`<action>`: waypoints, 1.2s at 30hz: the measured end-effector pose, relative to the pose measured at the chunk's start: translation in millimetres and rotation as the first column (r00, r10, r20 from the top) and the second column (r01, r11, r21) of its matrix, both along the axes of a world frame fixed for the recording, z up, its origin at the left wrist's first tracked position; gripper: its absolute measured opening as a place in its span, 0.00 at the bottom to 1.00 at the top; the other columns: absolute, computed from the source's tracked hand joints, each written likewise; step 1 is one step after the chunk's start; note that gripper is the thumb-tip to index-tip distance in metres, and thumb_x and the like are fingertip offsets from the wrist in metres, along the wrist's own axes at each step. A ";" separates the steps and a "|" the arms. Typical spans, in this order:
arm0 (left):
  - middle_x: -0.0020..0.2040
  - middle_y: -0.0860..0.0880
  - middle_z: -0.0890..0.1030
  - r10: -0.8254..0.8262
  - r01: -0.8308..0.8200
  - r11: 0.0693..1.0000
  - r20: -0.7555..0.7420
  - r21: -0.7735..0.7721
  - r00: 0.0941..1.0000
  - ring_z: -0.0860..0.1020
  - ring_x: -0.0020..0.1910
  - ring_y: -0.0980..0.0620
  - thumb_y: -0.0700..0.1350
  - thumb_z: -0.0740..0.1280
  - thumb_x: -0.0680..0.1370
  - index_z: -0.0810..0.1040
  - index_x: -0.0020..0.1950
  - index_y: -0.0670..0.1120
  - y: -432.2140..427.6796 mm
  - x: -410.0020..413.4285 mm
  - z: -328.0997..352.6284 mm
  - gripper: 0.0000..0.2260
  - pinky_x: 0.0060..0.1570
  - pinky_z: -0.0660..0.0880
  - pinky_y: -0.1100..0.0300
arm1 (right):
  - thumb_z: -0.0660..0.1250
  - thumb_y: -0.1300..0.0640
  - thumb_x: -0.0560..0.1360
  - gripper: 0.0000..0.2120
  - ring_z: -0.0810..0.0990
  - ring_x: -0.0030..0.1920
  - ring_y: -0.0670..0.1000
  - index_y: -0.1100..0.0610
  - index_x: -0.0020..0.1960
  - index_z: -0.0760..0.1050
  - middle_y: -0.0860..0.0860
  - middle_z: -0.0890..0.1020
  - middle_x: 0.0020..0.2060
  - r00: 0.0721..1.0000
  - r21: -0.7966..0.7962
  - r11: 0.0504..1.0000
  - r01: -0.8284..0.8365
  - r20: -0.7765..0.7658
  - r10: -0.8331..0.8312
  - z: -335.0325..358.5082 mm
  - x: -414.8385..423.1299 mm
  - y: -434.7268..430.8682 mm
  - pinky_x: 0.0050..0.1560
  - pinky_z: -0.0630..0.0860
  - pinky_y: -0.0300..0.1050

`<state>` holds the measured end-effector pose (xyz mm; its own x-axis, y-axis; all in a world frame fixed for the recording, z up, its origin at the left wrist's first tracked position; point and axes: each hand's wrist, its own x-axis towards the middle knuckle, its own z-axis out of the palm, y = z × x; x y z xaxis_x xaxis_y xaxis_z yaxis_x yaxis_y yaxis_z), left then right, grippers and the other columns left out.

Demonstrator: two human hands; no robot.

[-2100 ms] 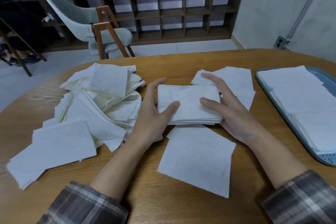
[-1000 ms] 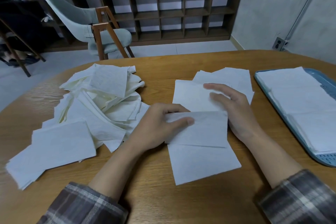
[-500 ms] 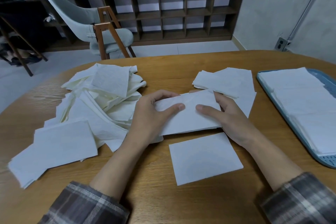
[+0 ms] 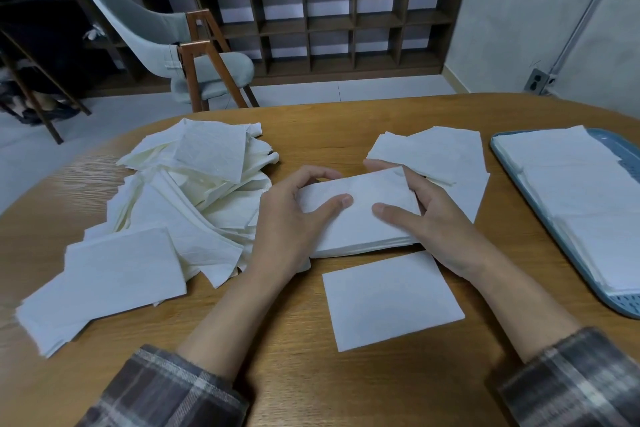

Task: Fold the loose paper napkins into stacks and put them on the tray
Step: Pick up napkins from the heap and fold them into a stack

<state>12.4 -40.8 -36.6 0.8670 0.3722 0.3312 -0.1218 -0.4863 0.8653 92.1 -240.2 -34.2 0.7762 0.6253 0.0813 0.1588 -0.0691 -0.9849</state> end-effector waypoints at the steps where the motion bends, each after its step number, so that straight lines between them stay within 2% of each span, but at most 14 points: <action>1: 0.50 0.61 0.85 0.006 -0.006 1.000 0.007 0.022 1.000 0.80 0.53 0.61 0.48 0.80 0.75 0.85 0.56 0.55 -1.2 -0.1 -0.8 0.11 0.49 0.71 0.71 | 0.71 0.57 0.81 0.25 0.80 0.62 0.40 0.37 0.73 0.74 0.35 0.81 0.62 1.000 0.002 1.000 0.008 -0.002 -0.008 -0.1 0.6 -0.1 0.57 0.78 0.37; 5: 0.56 0.61 0.81 0.056 -0.065 0.990 0.070 0.126 0.996 0.77 0.58 0.62 0.51 0.79 0.76 0.80 0.66 0.54 -2.2 -0.3 -3.1 0.20 0.52 0.70 0.72 | 0.71 0.57 0.82 0.29 0.77 0.70 0.50 0.30 0.74 0.70 0.42 0.74 0.73 0.998 0.059 0.998 0.021 -0.060 -0.017 0.5 2.1 0.7 0.66 0.77 0.50; 7: 0.63 0.59 0.77 0.077 -0.083 0.991 0.058 0.108 0.995 0.75 0.63 0.63 0.55 0.77 0.77 0.74 0.72 0.55 -2.3 0.1 -3.7 0.25 0.55 0.72 0.71 | 0.70 0.60 0.81 0.30 0.80 0.68 0.53 0.30 0.73 0.70 0.45 0.75 0.72 0.984 0.167 0.983 0.075 -0.173 -0.046 3.2 3.7 -0.9 0.63 0.80 0.50; 9: 0.67 0.61 0.74 0.061 -0.061 0.998 -0.022 -0.027 0.998 0.74 0.64 0.68 0.59 0.75 0.77 0.69 0.76 0.58 -4.7 -1.2 1.4 0.29 0.55 0.73 0.71 | 0.69 0.62 0.80 0.32 0.84 0.64 0.53 0.31 0.74 0.71 0.47 0.79 0.69 0.953 0.282 0.951 0.125 -0.300 -0.036 6.2 5.1 -3.1 0.55 0.83 0.47; 12: 0.61 0.62 0.79 -0.083 0.044 0.960 -0.131 -0.276 0.988 0.77 0.55 0.74 0.62 0.69 0.79 0.66 0.77 0.60 -7.9 -4.1 13.2 0.28 0.54 0.74 0.73 | 0.69 0.61 0.78 0.32 0.85 0.63 0.54 0.30 0.72 0.73 0.47 0.79 0.69 0.914 0.361 0.919 0.158 -0.406 0.003 8.6 7.5 -6.4 0.55 0.83 0.50; 14: 0.62 0.61 0.82 -0.197 0.117 0.903 -0.158 -0.414 0.968 0.81 0.59 0.66 0.68 0.68 0.77 0.68 0.75 0.66 -6.3 -4.3 13.7 0.28 0.65 0.76 0.60 | 0.68 0.62 0.79 0.32 0.85 0.63 0.54 0.30 0.72 0.73 0.47 0.78 0.70 0.904 0.357 0.919 0.168 -0.429 0.001 9.0 7.8 -6.2 0.53 0.84 0.49; 16: 0.66 0.60 0.80 -0.252 0.150 0.878 -0.174 -0.454 0.952 0.80 0.65 0.57 0.67 0.71 0.76 0.69 0.72 0.71 -5.7 -4.4 13.1 0.26 0.69 0.75 0.51 | 0.68 0.62 0.81 0.32 0.86 0.61 0.52 0.29 0.73 0.71 0.47 0.78 0.70 0.918 0.315 0.936 0.158 -0.396 -0.022 8.0 7.2 -4.7 0.50 0.84 0.45; 18: 0.65 0.57 0.81 -0.248 0.153 0.887 -0.168 -0.436 0.954 0.81 0.63 0.56 0.58 0.76 0.77 0.68 0.72 0.72 -5.1 -3.6 11.7 0.28 0.65 0.79 0.53 | 0.69 0.60 0.81 0.32 0.86 0.58 0.50 0.28 0.74 0.69 0.47 0.79 0.68 0.938 0.270 0.952 0.141 -0.345 -0.041 7.7 6.2 -3.4 0.48 0.83 0.42; 20: 0.59 0.56 0.85 -0.200 0.125 0.910 -0.155 -0.396 0.967 0.84 0.56 0.57 0.50 0.77 0.77 0.66 0.74 0.72 -2.9 -3.5 8.6 0.32 0.59 0.81 0.55 | 0.71 0.58 0.79 0.32 0.86 0.56 0.49 0.27 0.73 0.68 0.46 0.78 0.66 0.948 0.235 0.964 0.125 -0.316 -0.046 7.8 6.0 -3.7 0.48 0.82 0.41; 22: 0.55 0.55 0.86 -0.173 0.116 0.928 -0.134 -0.355 0.976 0.85 0.54 0.57 0.46 0.77 0.78 0.66 0.75 0.70 -0.5 -3.6 6.2 0.33 0.57 0.82 0.56 | 0.73 0.56 0.77 0.31 0.85 0.59 0.51 0.28 0.71 0.71 0.47 0.79 0.66 0.955 0.200 0.975 0.096 -0.295 -0.033 8.4 5.9 -4.3 0.50 0.82 0.43; 28: 0.65 0.58 0.81 -0.199 0.188 0.941 -0.011 -0.281 0.980 0.81 0.62 0.59 0.40 0.74 0.80 0.70 0.75 0.58 -4.3 -5.8 6.5 0.27 0.57 0.80 0.62 | 0.75 0.56 0.73 0.24 0.83 0.64 0.52 0.40 0.67 0.80 0.48 0.81 0.66 0.955 0.185 0.980 0.068 -0.295 -0.011 8.9 6.1 -7.8 0.53 0.81 0.42; 30: 0.69 0.57 0.77 -0.192 0.191 0.950 0.020 -0.247 0.981 0.79 0.65 0.58 0.39 0.73 0.81 0.69 0.76 0.57 -4.4 -5.4 5.2 0.27 0.61 0.80 0.59 | 0.76 0.59 0.72 0.26 0.81 0.66 0.53 0.41 0.67 0.81 0.49 0.80 0.67 0.962 0.210 0.972 0.105 -0.270 -0.046 8.3 7.5 -9.3 0.55 0.81 0.44; 33: 0.74 0.61 0.72 -0.145 0.148 0.980 0.026 -0.137 0.989 0.73 0.73 0.56 0.40 0.72 0.82 0.67 0.76 0.59 -2.3 -1.8 0.3 0.27 0.74 0.72 0.46 | 0.76 0.62 0.72 0.30 0.80 0.68 0.52 0.40 0.69 0.80 0.49 0.78 0.70 0.964 0.249 0.964 0.097 -0.266 -0.029 8.5 9.1 -10.6 0.61 0.82 0.48; 36: 0.75 0.62 0.70 -0.145 0.146 0.983 0.012 -0.111 0.989 0.71 0.75 0.54 0.41 0.72 0.82 0.66 0.77 0.59 -1.1 -0.8 -1.8 0.27 0.76 0.68 0.44 | 0.77 0.59 0.69 0.27 0.81 0.67 0.51 0.44 0.67 0.83 0.49 0.81 0.68 0.966 0.217 0.973 0.074 -0.258 -0.016 6.9 9.2 -9.7 0.60 0.82 0.46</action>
<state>11.6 -41.9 -38.4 0.9135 0.2769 0.2982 -0.1876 -0.3636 0.9125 101.3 -249.8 -27.3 0.8163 0.5775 0.0117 -0.0959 0.1555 -0.9832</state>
